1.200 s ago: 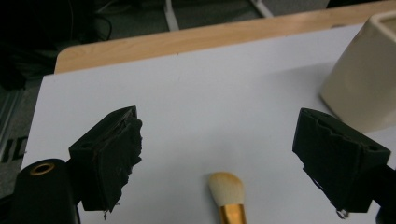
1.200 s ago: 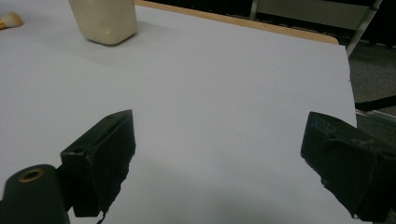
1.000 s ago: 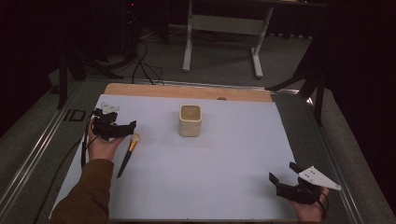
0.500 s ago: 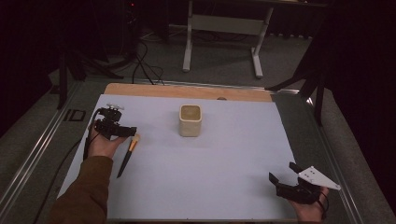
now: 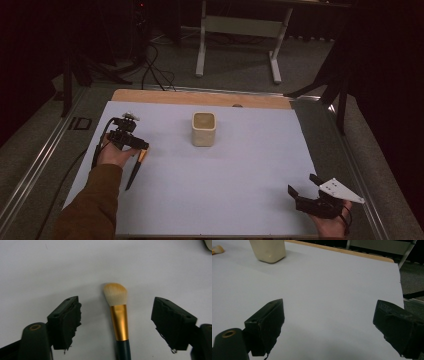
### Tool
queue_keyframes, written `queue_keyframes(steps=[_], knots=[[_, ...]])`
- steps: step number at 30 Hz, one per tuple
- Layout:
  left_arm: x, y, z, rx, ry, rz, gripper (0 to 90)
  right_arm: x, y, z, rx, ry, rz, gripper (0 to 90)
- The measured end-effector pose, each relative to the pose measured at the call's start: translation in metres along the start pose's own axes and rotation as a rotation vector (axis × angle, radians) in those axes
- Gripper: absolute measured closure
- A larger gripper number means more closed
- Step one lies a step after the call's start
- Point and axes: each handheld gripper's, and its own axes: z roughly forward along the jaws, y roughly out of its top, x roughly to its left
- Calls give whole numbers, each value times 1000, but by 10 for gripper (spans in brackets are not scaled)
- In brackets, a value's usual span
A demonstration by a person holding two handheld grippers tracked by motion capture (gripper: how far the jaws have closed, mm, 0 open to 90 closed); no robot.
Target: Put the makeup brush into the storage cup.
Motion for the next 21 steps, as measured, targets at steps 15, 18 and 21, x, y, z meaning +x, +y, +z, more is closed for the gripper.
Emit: queue_keyframes(steps=[15,18,21], knots=[[-2,2,10,35,21,11,331,0,0,0,2,1,0,97],[-3,3,13,50,22,14,377,0,0,0,1,1,0,97],[-5,3,17,64,19,12,412,0,0,0,0,1,1,97]])
